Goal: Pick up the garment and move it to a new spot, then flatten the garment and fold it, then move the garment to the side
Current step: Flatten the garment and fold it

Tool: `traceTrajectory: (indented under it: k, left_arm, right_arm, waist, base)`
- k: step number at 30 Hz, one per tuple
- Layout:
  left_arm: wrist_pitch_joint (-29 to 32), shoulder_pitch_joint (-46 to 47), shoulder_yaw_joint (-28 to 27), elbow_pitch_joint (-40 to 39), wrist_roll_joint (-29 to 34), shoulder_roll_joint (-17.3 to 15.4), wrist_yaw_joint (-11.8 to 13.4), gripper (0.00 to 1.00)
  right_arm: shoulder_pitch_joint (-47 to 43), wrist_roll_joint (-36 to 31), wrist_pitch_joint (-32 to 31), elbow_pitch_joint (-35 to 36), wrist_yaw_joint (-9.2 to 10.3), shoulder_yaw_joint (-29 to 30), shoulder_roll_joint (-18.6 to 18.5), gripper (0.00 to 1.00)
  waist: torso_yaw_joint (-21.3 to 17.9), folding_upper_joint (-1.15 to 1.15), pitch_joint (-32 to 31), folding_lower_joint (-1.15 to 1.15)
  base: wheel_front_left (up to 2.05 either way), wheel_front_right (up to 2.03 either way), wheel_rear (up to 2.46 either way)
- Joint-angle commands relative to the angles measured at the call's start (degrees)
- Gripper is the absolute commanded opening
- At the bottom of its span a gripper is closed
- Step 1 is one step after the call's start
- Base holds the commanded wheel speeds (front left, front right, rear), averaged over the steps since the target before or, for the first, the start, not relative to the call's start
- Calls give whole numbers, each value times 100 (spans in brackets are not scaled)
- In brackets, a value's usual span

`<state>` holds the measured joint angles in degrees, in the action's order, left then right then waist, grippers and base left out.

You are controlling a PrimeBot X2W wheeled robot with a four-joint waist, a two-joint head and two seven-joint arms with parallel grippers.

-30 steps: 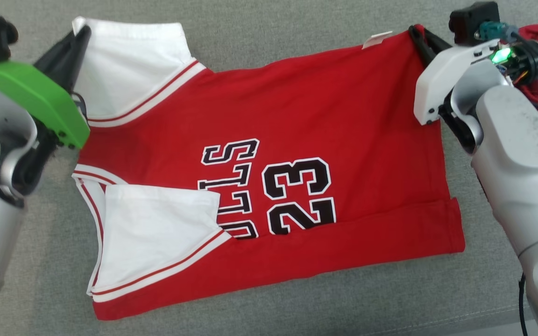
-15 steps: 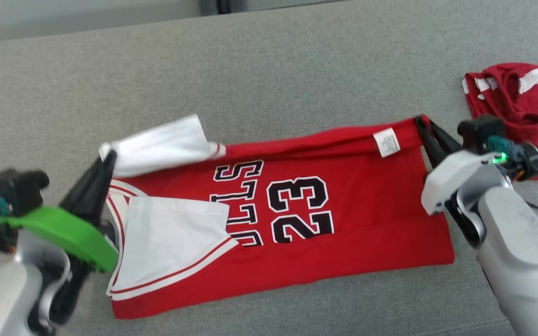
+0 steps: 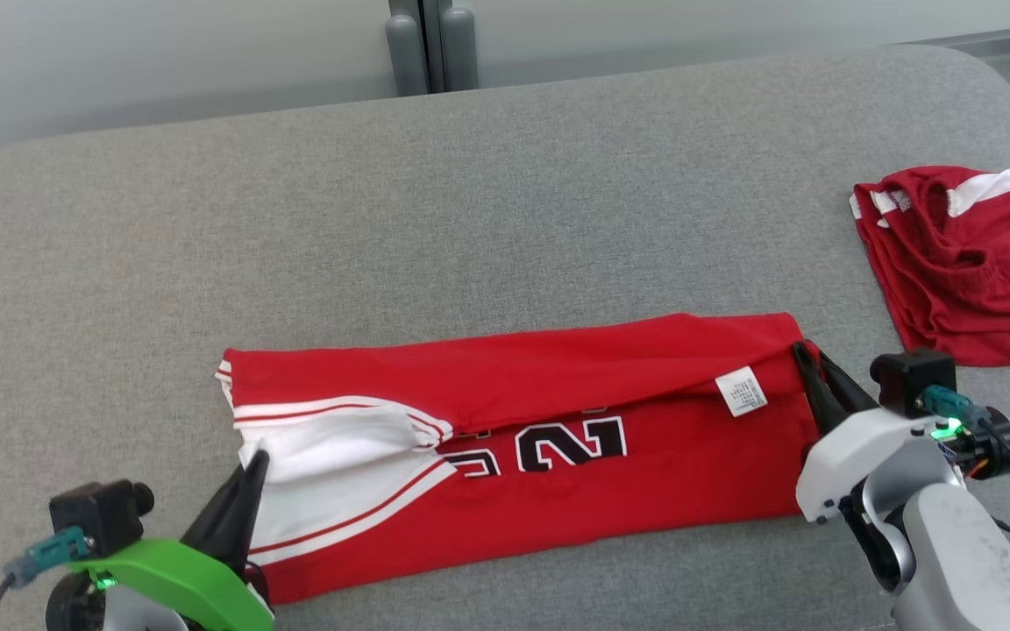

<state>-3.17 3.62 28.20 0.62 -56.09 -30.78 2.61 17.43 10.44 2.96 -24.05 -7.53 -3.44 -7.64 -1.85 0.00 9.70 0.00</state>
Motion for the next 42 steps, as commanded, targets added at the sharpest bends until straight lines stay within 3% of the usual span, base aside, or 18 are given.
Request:
traceTrajectory:
  k: [1,10,17,24,38,39,40,41,42]
  left_arm:
    - [-37,-118,34,111,-6,41,-53,100]
    - [-587,-520,-107,297,-9,189,19,100]
    - [-986,-415,-158,366,291,396,187,100]
    - [-1153,-227,-257,532,582,733,316,100]
    - [-1206,-36,-298,868,923,1100,176,100]
    - [-1206,-33,-298,878,939,1119,168,100]
    - [-1197,-35,-304,894,948,1134,159,100]
    - [-1198,-34,-307,903,961,1144,155,100]
    - [-1198,-28,-315,911,975,1164,148,100]
  right_arm:
    - [-160,-87,22,90,10,107,47,100]
    - [-898,-302,78,656,10,875,354,100]
    - [-1026,-375,-11,824,10,1043,447,100]
    - [-733,-458,8,279,10,946,463,100]
    - [-399,-1024,752,-1198,10,895,464,100]
    - [-388,-1049,798,-1268,10,879,464,95]
    - [-360,-1096,857,-1361,10,862,465,51]
    - [-330,-1125,894,-1436,10,840,466,42]
    - [-295,-1139,935,-1537,10,808,466,20]
  waist:
    - [-18,0,-54,0]
    - [8,0,-256,0]
    - [65,0,-315,0]
    - [183,0,-236,0]
    - [350,0,-118,0]
    - [346,0,-119,0]
    - [339,0,-120,0]
    - [333,0,-119,0]
    - [325,0,-117,0]
  base:
    - [0,0,0]
    - [0,0,0]
    - [0,0,0]
    - [0,0,0]
    - [0,0,0]
    - [0,0,0]
    - [0,0,0]
    - [0,0,0]
    - [0,0,0]
